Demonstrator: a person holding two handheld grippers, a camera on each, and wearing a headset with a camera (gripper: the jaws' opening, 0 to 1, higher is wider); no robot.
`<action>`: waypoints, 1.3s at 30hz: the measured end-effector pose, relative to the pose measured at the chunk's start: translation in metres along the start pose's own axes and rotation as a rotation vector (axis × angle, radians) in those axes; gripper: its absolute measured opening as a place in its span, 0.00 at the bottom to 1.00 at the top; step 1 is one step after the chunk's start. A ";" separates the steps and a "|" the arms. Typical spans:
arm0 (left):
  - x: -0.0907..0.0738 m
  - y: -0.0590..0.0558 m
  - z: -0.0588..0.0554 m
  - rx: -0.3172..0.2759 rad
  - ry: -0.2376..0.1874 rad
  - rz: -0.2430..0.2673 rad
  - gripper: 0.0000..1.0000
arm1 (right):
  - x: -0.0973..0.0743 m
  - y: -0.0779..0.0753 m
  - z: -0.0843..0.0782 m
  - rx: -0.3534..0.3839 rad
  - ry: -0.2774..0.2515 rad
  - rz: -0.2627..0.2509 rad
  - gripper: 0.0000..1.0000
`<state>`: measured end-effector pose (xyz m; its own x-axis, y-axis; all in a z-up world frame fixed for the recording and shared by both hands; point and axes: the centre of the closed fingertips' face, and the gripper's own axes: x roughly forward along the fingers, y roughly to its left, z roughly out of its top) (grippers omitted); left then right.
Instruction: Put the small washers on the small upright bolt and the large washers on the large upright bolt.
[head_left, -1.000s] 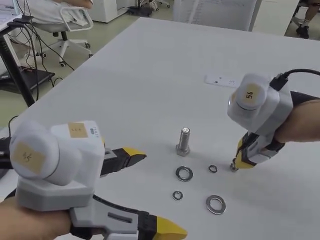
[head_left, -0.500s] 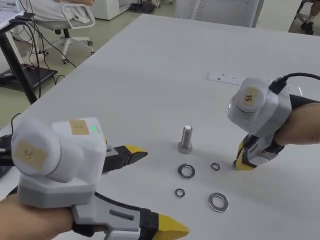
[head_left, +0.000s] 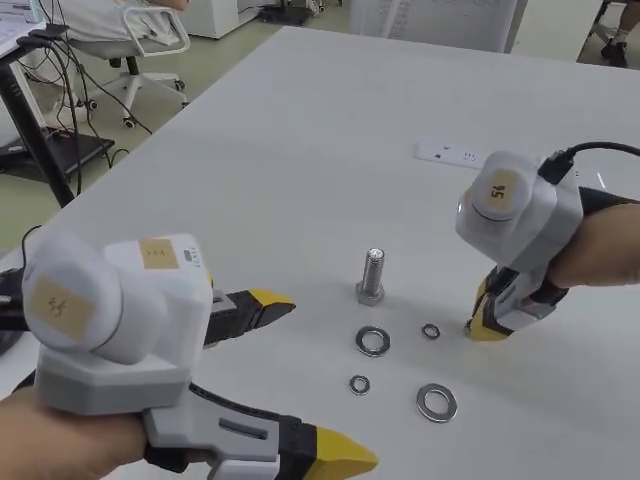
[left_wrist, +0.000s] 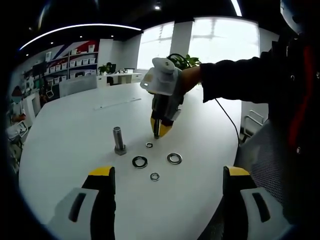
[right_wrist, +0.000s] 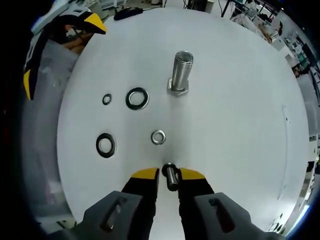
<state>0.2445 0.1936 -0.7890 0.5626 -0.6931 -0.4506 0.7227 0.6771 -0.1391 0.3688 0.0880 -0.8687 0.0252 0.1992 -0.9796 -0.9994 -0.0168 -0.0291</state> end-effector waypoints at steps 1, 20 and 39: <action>0.000 0.000 0.000 -0.001 0.000 -0.001 0.89 | 0.000 0.000 0.000 -0.001 0.000 -0.004 0.18; 0.001 -0.001 -0.002 0.011 0.013 -0.010 0.89 | -0.007 -0.002 -0.006 0.018 -0.020 -0.021 0.24; 0.001 -0.004 0.000 0.020 0.007 -0.021 0.89 | -0.012 0.009 -0.021 0.061 -0.022 -0.021 0.25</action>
<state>0.2420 0.1903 -0.7889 0.5449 -0.7051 -0.4537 0.7421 0.6575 -0.1305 0.3595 0.0644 -0.8612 0.0463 0.2207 -0.9742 -0.9982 0.0469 -0.0368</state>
